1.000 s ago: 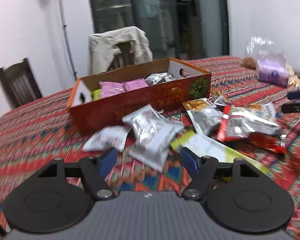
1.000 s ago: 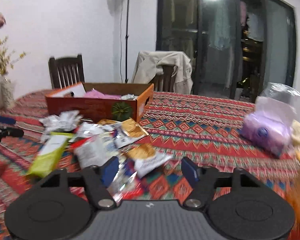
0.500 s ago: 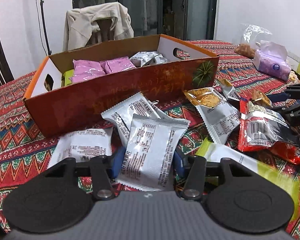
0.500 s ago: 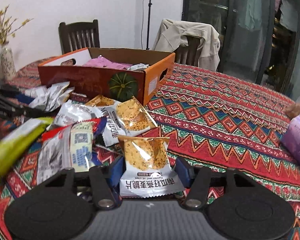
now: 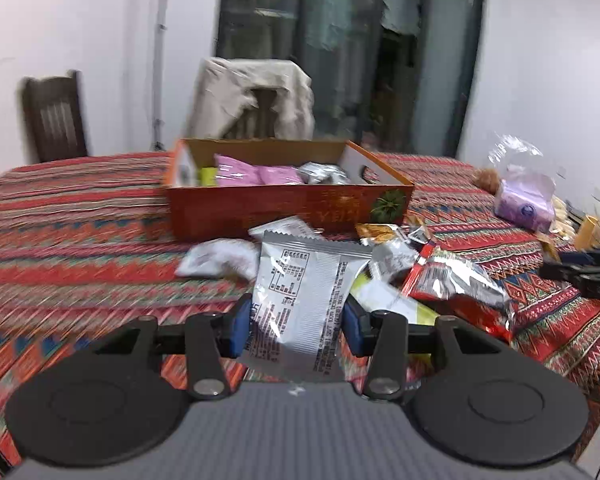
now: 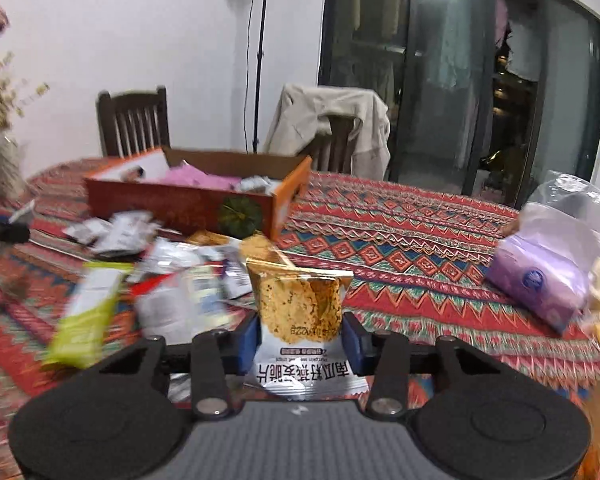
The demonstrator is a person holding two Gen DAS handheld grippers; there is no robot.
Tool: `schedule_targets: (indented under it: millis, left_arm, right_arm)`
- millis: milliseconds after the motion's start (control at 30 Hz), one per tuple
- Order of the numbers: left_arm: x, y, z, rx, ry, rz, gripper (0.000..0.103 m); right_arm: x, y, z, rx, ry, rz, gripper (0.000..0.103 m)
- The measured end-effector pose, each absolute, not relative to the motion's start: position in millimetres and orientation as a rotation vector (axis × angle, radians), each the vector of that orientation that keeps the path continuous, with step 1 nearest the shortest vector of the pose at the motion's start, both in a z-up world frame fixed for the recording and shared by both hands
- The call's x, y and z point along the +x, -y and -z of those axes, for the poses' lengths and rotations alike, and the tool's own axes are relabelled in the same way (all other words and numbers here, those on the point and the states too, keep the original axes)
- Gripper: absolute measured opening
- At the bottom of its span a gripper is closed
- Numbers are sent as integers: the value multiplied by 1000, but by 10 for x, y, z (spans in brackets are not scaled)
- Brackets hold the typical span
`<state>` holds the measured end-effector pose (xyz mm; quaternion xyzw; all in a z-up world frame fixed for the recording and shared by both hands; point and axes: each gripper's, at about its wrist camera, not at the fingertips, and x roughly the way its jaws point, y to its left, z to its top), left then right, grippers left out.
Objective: Organize snacks
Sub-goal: 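Carry both packets into the orange box and open both grippers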
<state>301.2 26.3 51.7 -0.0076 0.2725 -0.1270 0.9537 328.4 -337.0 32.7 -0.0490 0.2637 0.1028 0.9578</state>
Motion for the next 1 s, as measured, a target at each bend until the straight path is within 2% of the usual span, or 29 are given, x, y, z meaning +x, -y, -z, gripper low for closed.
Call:
schedule_targets:
  millis: [233,600,800,1000]
  left_arm:
    - [2186,-424,-453,-101,-541,143,46]
    - [1712,-577,-412,-142,-537,136,46]
    - [1945,-566,-559,-162,-533,181,46]
    - [2670,-469,-1246,-139,-425,319,46]
  right_arm:
    - [2435,3058,-271,79,-554,-298,43]
    - [1987,2429,-202,5,-584,-420,43]
    - [1991,2378,-265,-4,-561,-415,43]
    - [2413,2445,-747,1,-453,-452,43]
